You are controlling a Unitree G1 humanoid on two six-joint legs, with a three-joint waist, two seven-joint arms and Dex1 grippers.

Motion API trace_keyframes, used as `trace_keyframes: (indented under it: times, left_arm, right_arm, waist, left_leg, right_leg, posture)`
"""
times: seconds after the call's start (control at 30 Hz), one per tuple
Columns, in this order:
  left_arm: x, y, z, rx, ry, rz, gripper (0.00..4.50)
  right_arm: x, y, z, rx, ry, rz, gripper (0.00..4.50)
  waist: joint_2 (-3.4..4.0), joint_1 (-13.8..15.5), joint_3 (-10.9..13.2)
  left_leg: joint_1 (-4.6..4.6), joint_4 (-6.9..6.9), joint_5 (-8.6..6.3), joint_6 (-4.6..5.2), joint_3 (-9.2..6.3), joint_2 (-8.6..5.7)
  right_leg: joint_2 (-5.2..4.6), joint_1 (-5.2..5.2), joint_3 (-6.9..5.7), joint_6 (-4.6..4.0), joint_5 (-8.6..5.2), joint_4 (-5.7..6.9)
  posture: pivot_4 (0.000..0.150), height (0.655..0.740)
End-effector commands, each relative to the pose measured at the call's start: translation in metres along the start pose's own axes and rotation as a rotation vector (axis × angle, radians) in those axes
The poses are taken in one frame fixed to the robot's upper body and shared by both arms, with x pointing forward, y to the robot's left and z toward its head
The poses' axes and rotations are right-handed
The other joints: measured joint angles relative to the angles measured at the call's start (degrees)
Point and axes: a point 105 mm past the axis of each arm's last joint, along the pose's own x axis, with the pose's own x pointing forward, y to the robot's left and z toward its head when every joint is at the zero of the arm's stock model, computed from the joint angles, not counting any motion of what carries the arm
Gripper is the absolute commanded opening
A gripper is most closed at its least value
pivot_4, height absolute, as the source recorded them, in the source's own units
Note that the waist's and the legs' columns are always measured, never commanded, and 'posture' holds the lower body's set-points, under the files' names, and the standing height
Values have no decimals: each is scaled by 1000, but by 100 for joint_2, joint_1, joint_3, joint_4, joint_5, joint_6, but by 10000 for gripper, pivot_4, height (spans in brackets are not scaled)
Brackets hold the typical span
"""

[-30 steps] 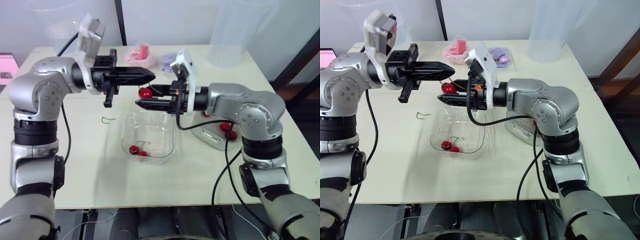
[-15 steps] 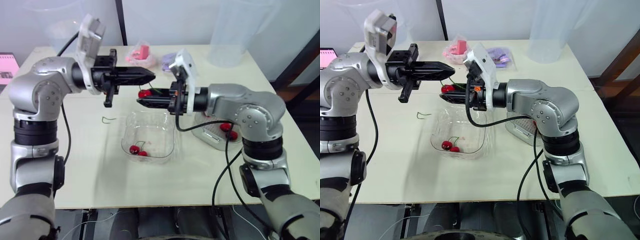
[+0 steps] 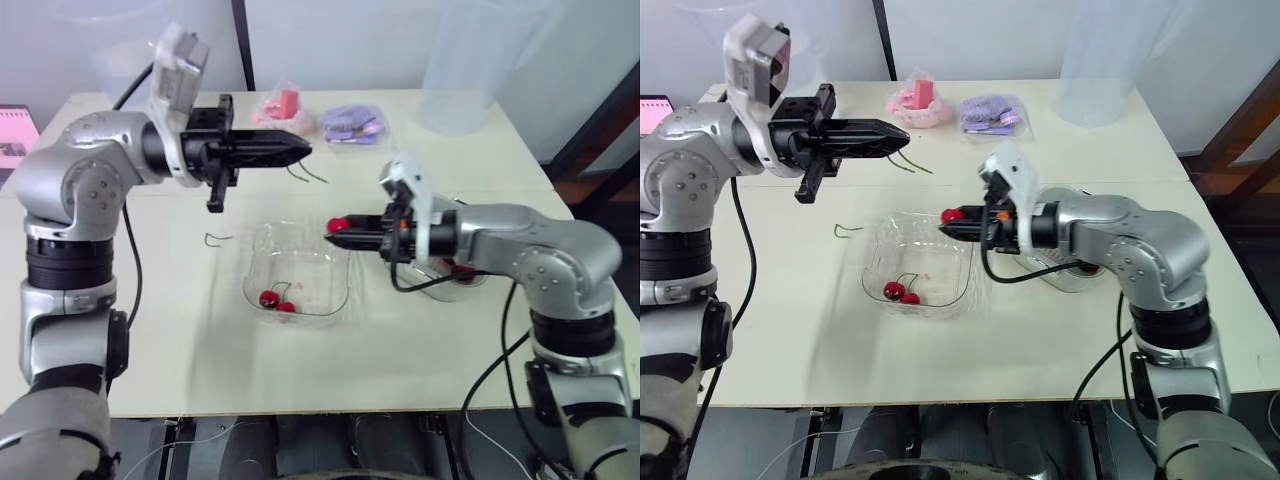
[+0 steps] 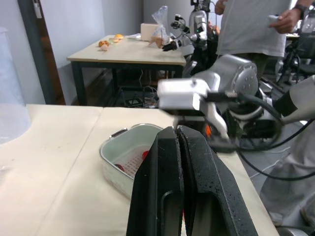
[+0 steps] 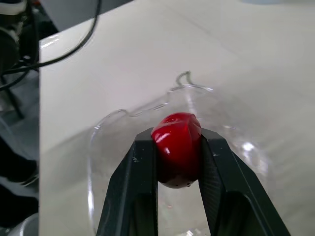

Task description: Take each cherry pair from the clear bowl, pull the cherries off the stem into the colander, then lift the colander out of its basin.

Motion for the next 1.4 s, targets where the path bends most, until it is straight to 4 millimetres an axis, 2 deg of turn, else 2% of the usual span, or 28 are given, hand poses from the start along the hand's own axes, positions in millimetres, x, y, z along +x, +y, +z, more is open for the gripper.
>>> trace_keyframes:
  times: [0.03, 0.2, 0.37, 0.43, 0.47, 0.5, 0.57, 0.63, 0.67, 0.8, 0.9, 0.97, 1.1, 1.2, 1.4]
  left_arm:
    - [-2, -6, 8, 47, -10, -6, 0]
    - [-1, -7, 4, 44, -5, -9, 0]
    - [-1, -7, 0, 46, 6, -10, 0]
    - [-1, -7, -1, 46, 9, -11, 0]
    - [-1, -8, -1, 46, 11, -10, 0]
    - [-1, -8, -2, 46, 15, -8, 0]
    - [-3, -8, -3, 43, 20, -2, 0]
    - [-5, -8, -5, 41, 25, 9, 0]
    - [-6, -8, -6, 39, 27, 16, 0]
    - [-16, -3, -10, 25, 39, 74, 0]
    - [-30, 3, -18, 11, 66, 149, 0]
    - [-38, 6, -21, 4, 78, 185, 0]
    - [-85, 21, -47, -95, 134, 400, 0]
    - [-112, 24, -62, -160, 147, 508, 0]
    - [-143, 21, -98, -304, 138, 635, 0]
  right_arm:
    - [-45, -37, 0, -39, 8, -204, 6575]
    - [-79, -66, -25, -31, 102, -341, 6575]
    - [-88, -83, -48, -45, 172, -401, 6575]
    - [-87, -86, -50, -42, 170, -408, 16685]
    - [-87, -86, -50, -44, 169, -406, 18397]
    - [-87, -86, -49, -50, 166, -401, 24009]
    - [-88, -84, -45, -67, 160, -390, 31867]
    - [-89, -83, -42, -87, 159, -390, 42605]
    - [-89, -83, -40, -96, 159, -388, 44795]
    - [-88, -74, -19, -182, 132, -346, 44795]
    - [-79, -53, 9, -274, 79, -251, 44795]
    - [-74, -43, 19, -309, 62, -202, 44795]
    - [-47, 1, 47, -502, 10, -12, 44795]
    - [-36, 17, 48, -623, 41, 44, 44795]
    - [-27, 21, 42, -717, 102, 70, 44795]
  waist:
    - [0, 23, 0]
    - [0, -7, 0]
    - [0, -25, 0]
    - [1, -22, 1]
    - [1, -18, 1]
    - [1, -11, 1]
    - [1, -7, 1]
    - [1, -5, 1]
    - [1, -3, 1]
    - [2, -6, 1]
    - [6, -30, 3]
    - [7, -21, 4]
    - [12, -37, 7]
    - [13, -17, 8]
    - [12, 85, 7]
  left_leg:
    - [-4, 0, 0, 1, 0, -1]
    - [-13, 1, -4, 8, 1, -1]
    - [-10, 0, -8, 15, 1, 0]
    - [-10, 1, -8, 14, 1, 1]
    - [-10, 1, -8, 14, 1, 1]
    - [-10, 3, -8, 14, 1, 1]
    - [-13, 4, -8, 14, 1, 0]
    - [-13, 4, -8, 14, 1, 0]
    - [-13, 3, -8, 14, 1, 0]
    - [-13, 4, -8, 14, 1, 0]
    - [-11, 4, -8, 14, 1, 1]
    - [-3, -1, -8, 14, 1, 3]
    - [-3, -1, -8, 14, 2, 3]
    - [-2, -3, -8, 14, 2, 6]
    - [-38, 14, -7, 12, 8, 1]
  right_leg:
    - [-2, -1, 0, 0, 0, -5]
    - [-2, 2, 0, 1, 1, -29]
    - [1, 1, 1, 3, 2, -29]
    - [1, 1, 1, 3, 2, -28]
    - [1, 1, 2, 3, 2, -29]
    - [1, 2, 1, 3, 2, -28]
    - [-1, 2, 2, 3, 2, -29]
    - [0, 2, 2, 3, 2, -29]
    - [0, 2, 1, 3, 2, -30]
    - [0, 2, 1, 3, 2, -29]
    - [0, 1, 2, 3, 2, -29]
    - [2, 2, 2, 3, 2, -25]
    - [1, 3, 0, 2, 1, -25]
    - [1, -1, -2, 1, 1, -24]
    - [-12, -21, -4, -2, 1, -28]
  posture:
    - [1500, 7367]
    - [1500, 7367]
    - [1500, 7367]
    - [1500, 7367]
    - [1500, 7367]
    - [1500, 7367]
    - [1500, 7367]
    - [1500, 7367]
    - [1500, 7367]
    - [1500, 7367]
    - [1500, 7367]
    - [1500, 7367]
    - [1500, 7367]
    - [1500, 7367]
    - [1500, 7367]
